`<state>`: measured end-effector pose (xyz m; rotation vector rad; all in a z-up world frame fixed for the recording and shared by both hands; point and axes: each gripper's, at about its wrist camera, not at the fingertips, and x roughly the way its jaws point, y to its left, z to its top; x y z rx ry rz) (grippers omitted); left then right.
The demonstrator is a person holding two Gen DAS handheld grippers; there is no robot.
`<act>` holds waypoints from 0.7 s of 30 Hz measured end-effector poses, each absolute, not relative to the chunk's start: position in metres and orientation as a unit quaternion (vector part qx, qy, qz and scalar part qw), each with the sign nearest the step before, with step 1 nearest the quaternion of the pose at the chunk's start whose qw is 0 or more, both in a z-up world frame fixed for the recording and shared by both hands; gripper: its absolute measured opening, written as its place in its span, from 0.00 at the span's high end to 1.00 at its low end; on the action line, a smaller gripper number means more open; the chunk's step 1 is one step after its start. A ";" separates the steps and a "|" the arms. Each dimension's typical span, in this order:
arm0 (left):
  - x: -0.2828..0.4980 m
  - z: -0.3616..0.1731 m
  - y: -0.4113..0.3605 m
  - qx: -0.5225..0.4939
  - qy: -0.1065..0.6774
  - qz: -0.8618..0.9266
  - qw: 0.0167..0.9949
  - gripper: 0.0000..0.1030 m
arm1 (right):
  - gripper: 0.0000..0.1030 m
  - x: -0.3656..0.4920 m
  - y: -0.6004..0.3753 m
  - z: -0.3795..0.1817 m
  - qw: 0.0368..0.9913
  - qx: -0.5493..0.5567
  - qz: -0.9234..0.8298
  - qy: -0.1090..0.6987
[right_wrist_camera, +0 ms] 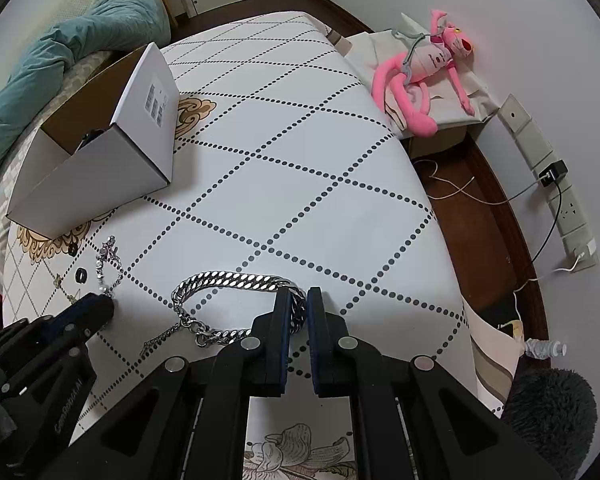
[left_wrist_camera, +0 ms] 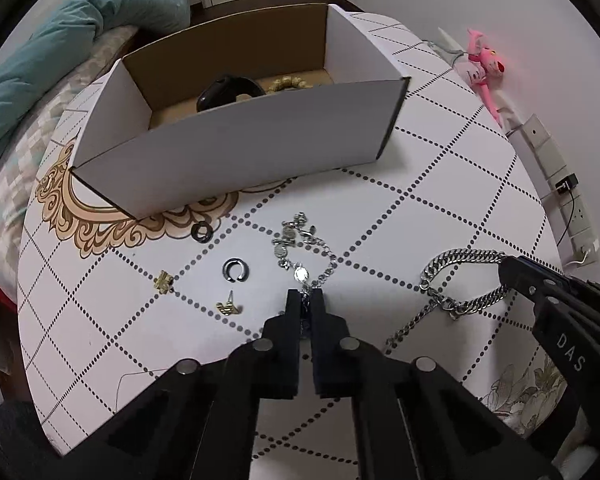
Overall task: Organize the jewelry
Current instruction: 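Grasp the silver chain bracelet with the right tool while the left tool grasps the thin silver chain, then carry both chains over the box while both tools open to drop them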
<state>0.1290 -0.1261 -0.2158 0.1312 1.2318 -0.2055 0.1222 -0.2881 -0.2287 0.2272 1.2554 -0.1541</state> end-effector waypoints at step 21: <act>0.115 -0.129 -0.043 -0.065 0.544 -0.118 0.828 0.98 | 0.92 0.122 -0.272 -0.159 0.824 0.185 0.045 0.534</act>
